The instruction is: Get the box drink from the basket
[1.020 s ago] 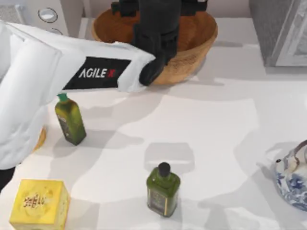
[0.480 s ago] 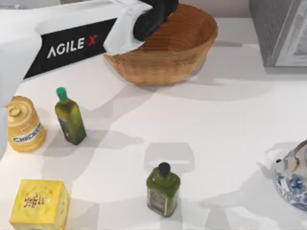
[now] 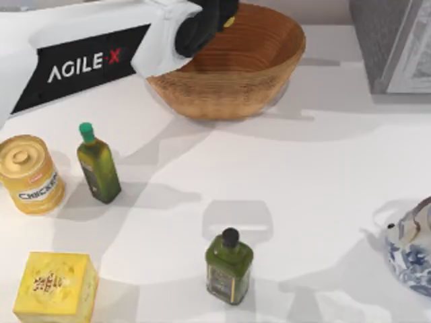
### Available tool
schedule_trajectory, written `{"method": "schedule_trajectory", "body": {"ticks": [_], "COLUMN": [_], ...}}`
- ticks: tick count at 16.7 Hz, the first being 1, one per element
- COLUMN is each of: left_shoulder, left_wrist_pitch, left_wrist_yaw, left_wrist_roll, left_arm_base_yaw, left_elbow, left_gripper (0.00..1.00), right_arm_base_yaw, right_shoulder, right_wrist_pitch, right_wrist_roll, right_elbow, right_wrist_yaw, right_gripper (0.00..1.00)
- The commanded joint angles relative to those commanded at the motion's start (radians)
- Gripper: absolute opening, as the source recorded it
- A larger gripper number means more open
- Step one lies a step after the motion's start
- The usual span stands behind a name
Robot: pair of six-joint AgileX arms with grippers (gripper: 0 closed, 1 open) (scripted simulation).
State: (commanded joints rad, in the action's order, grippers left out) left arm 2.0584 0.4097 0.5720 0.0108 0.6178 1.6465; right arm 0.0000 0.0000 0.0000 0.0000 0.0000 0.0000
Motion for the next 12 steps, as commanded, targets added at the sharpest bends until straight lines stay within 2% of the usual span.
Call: {"method": "schedule_trajectory", "body": {"ticks": [5,12], "left_shoulder": [-0.261,-0.870], "left_wrist_pitch": [-0.053,-0.170], "left_wrist_yaw": [-0.075,-0.243], "left_wrist_roll": [0.000,-0.004], "left_arm_base_yaw": [-0.077,-0.261], "left_elbow": [-0.213,-0.695], "left_gripper": [0.00,0.00], "right_arm_base_yaw": [0.000,0.000], "right_shoulder": [0.000,0.000], "right_wrist_pitch": [0.000,0.000], "right_wrist_roll": [0.000,0.000], "right_elbow": [0.000,0.000], "right_wrist_yaw": [0.000,0.000], "right_gripper": [1.00,1.00]}}
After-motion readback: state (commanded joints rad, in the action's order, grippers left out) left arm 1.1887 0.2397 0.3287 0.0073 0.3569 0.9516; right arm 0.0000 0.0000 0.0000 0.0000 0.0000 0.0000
